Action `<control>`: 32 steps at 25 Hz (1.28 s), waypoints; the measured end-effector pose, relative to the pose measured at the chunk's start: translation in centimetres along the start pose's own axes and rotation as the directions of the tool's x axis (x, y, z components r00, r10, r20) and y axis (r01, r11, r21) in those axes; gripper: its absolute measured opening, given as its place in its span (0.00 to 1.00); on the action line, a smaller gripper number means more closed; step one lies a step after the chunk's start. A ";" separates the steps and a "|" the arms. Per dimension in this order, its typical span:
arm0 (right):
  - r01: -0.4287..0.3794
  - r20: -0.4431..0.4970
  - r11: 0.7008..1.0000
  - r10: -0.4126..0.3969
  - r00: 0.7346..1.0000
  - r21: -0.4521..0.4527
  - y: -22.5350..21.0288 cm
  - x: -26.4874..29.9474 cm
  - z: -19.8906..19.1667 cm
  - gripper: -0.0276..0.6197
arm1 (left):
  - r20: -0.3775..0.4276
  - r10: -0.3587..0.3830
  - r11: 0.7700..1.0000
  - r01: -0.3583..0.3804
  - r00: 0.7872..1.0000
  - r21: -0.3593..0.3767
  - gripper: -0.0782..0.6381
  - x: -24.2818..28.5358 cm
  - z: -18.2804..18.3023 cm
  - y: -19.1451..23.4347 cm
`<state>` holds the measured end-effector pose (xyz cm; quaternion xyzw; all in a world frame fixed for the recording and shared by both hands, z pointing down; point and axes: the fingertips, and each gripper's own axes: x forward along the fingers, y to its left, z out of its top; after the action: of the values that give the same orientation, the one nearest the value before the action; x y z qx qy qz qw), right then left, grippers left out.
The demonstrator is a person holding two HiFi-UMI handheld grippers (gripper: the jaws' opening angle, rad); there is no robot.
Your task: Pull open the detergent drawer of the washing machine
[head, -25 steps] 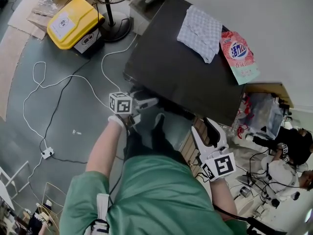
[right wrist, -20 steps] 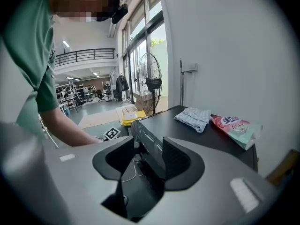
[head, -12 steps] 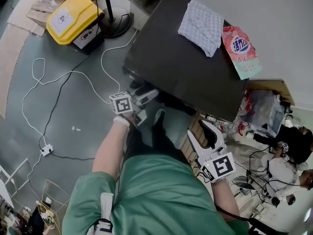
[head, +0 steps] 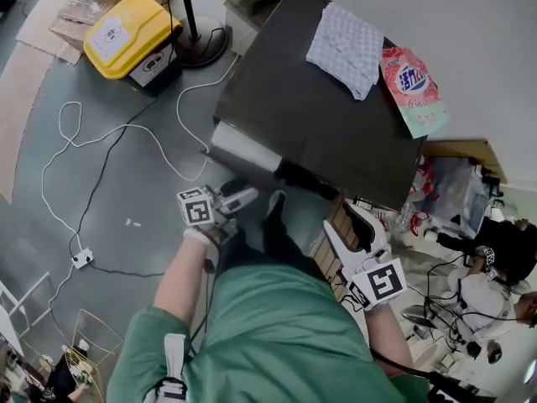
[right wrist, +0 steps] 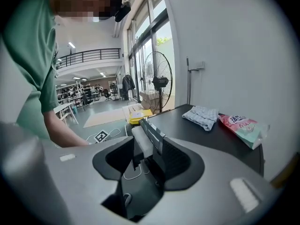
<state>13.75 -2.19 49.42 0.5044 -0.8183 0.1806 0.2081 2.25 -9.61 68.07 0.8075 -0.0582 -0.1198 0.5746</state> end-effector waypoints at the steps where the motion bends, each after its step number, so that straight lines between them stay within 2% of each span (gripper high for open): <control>1: -0.003 0.004 1.000 0.003 1.000 -0.005 0.2 0.1 0.3 0.33 | -0.006 0.000 1.000 0.000 1.000 -0.002 0.58 -0.6 -0.4 -0.3; 11: -0.058 0.005 0.997 0.058 0.998 -0.055 2.0 1.2 1.4 0.33 | -0.032 0.021 1.000 -0.021 0.999 -0.006 0.58 -5.4 -4.2 -2.3; 14: -0.078 0.018 0.995 0.079 0.997 -0.069 2.6 1.7 2.1 0.33 | -0.059 0.074 0.997 -0.073 0.996 0.009 0.60 -6.1 -4.7 -2.1; 16: -0.088 0.027 0.993 0.090 0.996 -0.077 3.2 2.1 2.6 0.33 | -0.113 0.140 0.989 -0.135 0.984 0.053 0.61 -6.6 -5.2 -1.7; 20: -0.101 0.051 0.991 0.106 0.993 -0.085 3.5 2.5 3.6 0.33 | -0.231 0.262 0.956 -0.220 0.937 0.193 0.63 -7.6 -6.4 -2.1; 22: -0.101 0.067 0.991 0.107 0.992 -0.083 3.2 2.6 4.0 0.33 | -0.237 0.285 0.946 -0.233 0.929 0.226 0.60 -8.1 -6.4 -2.9; 23: -0.099 0.073 0.992 0.105 0.992 -0.081 2.9 2.6 4.1 0.33 | -0.222 0.293 0.942 -0.242 0.930 0.232 0.55 -8.5 -6.0 -3.4; 27: -0.087 0.101 0.994 0.093 0.991 -0.060 2.0 2.6 4.8 0.33 | -0.139 0.349 0.913 -0.302 0.927 0.273 0.50 -9.9 -3.9 -5.9; 32: -0.063 0.132 0.996 0.071 0.989 -0.065 0.9 2.8 5.6 0.33 | -0.018 0.398 0.841 -0.357 0.917 0.406 0.44 -9.3 0.6 -10.9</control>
<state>10.93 -6.71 46.04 0.4813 -0.8519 0.1284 0.1618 -7.37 -4.39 58.79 0.8840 -0.2100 0.0511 0.4145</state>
